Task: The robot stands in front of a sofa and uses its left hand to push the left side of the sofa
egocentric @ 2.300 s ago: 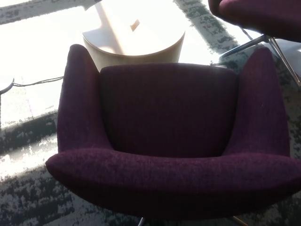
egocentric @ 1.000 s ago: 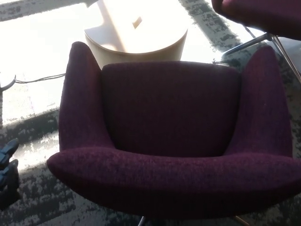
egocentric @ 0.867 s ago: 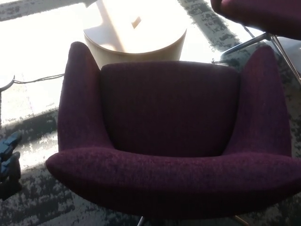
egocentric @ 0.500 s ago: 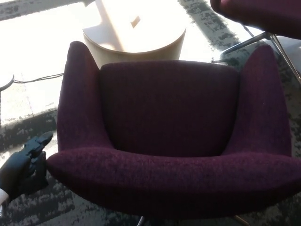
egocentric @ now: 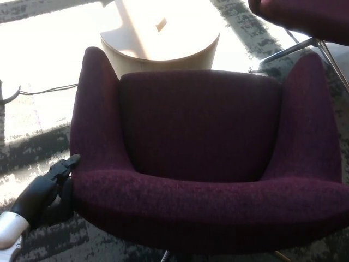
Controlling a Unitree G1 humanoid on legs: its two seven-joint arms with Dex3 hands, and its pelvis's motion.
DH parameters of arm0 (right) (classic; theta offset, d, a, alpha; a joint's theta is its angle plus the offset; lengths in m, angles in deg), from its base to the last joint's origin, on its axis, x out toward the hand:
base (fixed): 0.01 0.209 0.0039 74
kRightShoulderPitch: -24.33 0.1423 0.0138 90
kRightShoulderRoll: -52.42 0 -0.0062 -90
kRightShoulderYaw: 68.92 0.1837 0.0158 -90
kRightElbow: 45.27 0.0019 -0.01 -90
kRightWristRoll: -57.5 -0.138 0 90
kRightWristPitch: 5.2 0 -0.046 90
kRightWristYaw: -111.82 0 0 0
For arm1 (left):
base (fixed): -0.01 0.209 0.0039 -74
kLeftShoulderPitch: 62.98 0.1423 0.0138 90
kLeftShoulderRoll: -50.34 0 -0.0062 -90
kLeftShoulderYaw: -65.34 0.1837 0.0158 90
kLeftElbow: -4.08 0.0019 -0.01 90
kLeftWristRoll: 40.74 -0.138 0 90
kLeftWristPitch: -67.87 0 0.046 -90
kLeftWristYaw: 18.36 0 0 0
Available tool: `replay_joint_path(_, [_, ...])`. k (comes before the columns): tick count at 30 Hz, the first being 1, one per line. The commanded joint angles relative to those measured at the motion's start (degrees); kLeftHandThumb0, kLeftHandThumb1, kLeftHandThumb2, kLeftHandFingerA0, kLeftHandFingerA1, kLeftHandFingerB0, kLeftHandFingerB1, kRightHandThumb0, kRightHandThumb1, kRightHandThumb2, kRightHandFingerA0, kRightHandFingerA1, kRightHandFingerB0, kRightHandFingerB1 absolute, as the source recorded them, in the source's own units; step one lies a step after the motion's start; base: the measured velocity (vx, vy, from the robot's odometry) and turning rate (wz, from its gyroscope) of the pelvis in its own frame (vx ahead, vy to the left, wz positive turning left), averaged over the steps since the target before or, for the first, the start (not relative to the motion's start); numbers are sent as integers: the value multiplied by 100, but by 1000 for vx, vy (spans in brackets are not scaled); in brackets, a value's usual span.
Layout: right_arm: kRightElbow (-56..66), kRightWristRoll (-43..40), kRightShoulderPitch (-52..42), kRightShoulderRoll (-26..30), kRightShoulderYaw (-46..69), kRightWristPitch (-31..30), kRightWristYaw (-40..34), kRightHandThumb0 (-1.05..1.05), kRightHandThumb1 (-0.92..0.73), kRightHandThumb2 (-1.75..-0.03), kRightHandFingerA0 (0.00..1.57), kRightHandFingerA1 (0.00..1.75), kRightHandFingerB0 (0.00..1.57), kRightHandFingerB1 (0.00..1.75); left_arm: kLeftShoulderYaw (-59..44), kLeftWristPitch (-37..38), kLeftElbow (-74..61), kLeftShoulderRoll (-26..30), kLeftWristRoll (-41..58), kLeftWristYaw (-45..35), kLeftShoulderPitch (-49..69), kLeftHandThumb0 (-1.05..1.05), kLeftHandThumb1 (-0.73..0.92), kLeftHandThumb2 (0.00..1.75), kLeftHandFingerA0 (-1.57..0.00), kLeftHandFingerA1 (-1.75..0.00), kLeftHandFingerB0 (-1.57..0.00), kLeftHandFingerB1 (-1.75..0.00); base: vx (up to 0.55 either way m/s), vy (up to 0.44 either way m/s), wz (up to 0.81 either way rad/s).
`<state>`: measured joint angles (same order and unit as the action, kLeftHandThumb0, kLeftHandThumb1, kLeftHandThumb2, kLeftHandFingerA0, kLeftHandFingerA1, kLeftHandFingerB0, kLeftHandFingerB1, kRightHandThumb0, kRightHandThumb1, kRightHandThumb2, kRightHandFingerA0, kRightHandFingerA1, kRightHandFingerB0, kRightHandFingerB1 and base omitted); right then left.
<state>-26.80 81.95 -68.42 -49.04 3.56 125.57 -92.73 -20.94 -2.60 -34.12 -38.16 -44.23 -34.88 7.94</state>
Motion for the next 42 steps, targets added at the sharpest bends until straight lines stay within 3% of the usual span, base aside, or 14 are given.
replay_joint_path(1, [-17, 74, -43, 74, -27, 23, -117, -48, -68, -60, 83, 68, 73, 46, 102, 6, -279, -180, 17, -258, 194, -101, 84, 127, 0, -14, 0, -4, 0, 0, 0])
replay_joint_path(3, [-18, 71, -39, 74, -29, 31, -117, -47, -67, -60, 84, 71, 73, 46, 144, 85, -435, -224, -31, -194, 294, -101, 85, 127, -6, -18, -8, -6, 0, 0, 0])
replay_joint_path(7, [-17, 83, -32, 75, -38, 17, -131, -47, -67, -60, 84, 71, 73, 46, 165, 69, -587, -241, -63, -175, 370, -101, 85, 127, -6, -18, -8, -6, 0, 0, 0])
replay_joint_path(9, [-39, -18, -30, 63, 34, 117, -19, -46, -66, -59, 84, 77, 74, 47, 326, 63, -896, -306, -206, -132, 500, -87, 78, 125, -1, -24, -1, -14, 0, 0, 0])
replay_joint_path(10, [-38, 3, -18, 61, 22, 100, -38, -47, -66, -60, 84, 78, 74, 47, 394, -110, -1189, -357, -178, -201, 597, -100, 79, 100, -4, -23, 0, -15, 0, 0, 0])
replay_joint_path(11, [-36, 34, -1, 62, 6, 60, -66, -47, -67, -59, 85, 76, 75, 47, 429, -204, -1364, -390, -139, -242, 653, -88, 77, 122, -1, -22, 0, -15, 0, 0, 0])
replay_joint_path(23, [-40, 25, -1, 79, 17, 110, -49, -45, -66, -59, 84, 77, 74, 47, 906, -622, -2245, -418, -282, -176, 976, -88, 79, 124, 0, -21, -1, -16, 0, 0, 0])
replay_joint_path(24, [-37, 31, -4, 79, 12, 97, -55, -46, -66, -60, 85, 75, 73, 47, 912, -715, -2315, -418, -268, -180, 1004, -95, 92, 80, 0, -26, 0, -23, 0, 0, 0])
replay_joint_path(25, [-36, 33, -6, 79, 11, 91, -58, -46, -66, -60, 85, 75, 73, 47, 915, -760, -2351, -418, -263, -182, 1018, -95, 92, 80, 0, -26, 0, -23, 0, 0, 0])
replay_joint_path(26, [-30, 40, 0, 80, 4, 66, -55, -47, -67, -60, 84, 74, 73, 46, 930, -762, -2375, -455, -243, -192, 1029, -88, 77, 121, 0, -23, -2, -17, 0, 0, 0])
replay_joint_path(36, [-33, 37, 40, 53, 14, 14, -84, -47, -66, -60, 84, 74, 74, 47, 1170, -932, -2553, -523, -447, -122, 982, -93, 81, 125, -2, -23, -5, -14, 0, 0, 0])
replay_joint_path(37, [-32, 13, 27, 59, 29, 54, -39, -48, -66, -60, 84, 71, 74, 46, 1215, -971, -2609, -599, -423, -133, 988, -92, 77, 115, -7, -28, -2, -16, 0, 0, 0])
replay_joint_path(38, [-32, 9, 23, 59, 32, 50, -36, -48, -66, -60, 84, 70, 74, 46, 1231, -983, -2624, -611, -423, -134, 996, -101, 91, 85, -2, -26, -4, -21, 0, 0, 0])
replay_joint_path(42, [-36, 11, 28, 52, 36, 43, -51, -47, -66, -60, 84, 72, 74, 46, 1293, -1075, -2685, -634, -442, -128, 1017, -97, 92, 83, -1, -27, -4, -23, 0, 0, 0])
